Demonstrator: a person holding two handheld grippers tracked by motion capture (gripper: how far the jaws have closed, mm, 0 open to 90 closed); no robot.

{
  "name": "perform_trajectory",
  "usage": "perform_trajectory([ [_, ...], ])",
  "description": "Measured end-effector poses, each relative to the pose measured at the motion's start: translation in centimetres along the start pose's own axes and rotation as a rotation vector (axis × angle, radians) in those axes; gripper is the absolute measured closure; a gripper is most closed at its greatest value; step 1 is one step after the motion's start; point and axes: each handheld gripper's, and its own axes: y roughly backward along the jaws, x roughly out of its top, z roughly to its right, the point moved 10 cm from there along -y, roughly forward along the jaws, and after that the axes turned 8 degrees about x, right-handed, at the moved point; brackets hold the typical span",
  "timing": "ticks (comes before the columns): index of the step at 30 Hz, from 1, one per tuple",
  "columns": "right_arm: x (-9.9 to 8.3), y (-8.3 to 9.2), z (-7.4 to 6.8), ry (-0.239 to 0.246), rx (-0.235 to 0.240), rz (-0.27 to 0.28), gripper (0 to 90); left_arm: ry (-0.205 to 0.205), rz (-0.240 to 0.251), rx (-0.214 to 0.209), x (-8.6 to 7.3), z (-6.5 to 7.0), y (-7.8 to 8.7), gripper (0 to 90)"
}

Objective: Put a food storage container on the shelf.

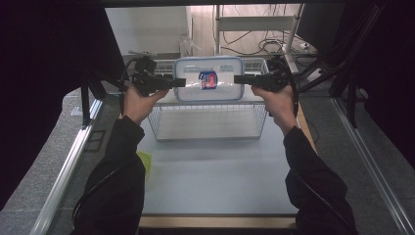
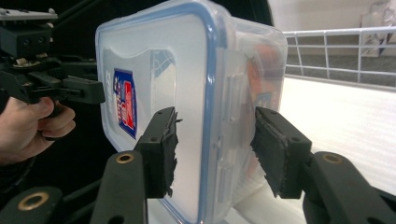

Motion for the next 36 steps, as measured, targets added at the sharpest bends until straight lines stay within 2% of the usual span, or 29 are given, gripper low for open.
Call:
perform_trajectory([
  [4,-0.1,-0.1,0.3,0.04,-0.046,-0.014,47.9,-0.03,0.003,0.034,-0.1,0.1,-0.5,35.3],
  [6,-0.2,-0.2,0.3,0.048,-0.056,-0.024,51.4,-0.036,-0.005,0.044,-0.1,0.1,-0.6,33.4],
  [10,-0.6,-0.6,0.6,0.067,-0.094,-0.053,51.0,-0.053,-0.018,0.059,-0.3,-0.2,-0.9,28.2],
  [14,-0.9,-0.9,0.7,0.051,-0.074,-0.054,53.8,-0.064,-0.014,0.081,-0.3,-0.6,-1.1,23.3],
  [18,-1.1,-1.1,0.8,0.054,-0.078,-0.059,54.0,-0.076,-0.018,0.101,-0.5,-0.9,-1.5,16.6],
  [21,-1.0,-1.2,0.8,0.042,-0.071,-0.048,54.8,-0.059,-0.015,0.099,-0.4,-1.1,-1.6,14.5],
  [26,-1.1,-1.1,0.7,0.024,-0.048,-0.039,56.6,-0.069,-0.023,0.105,-0.5,-1.1,-2.0,9.2],
  [36,-1.1,-1.1,0.7,0.025,-0.056,-0.032,56.7,-0.111,0.014,0.104,-0.7,-1.1,-1.7,7.8],
])
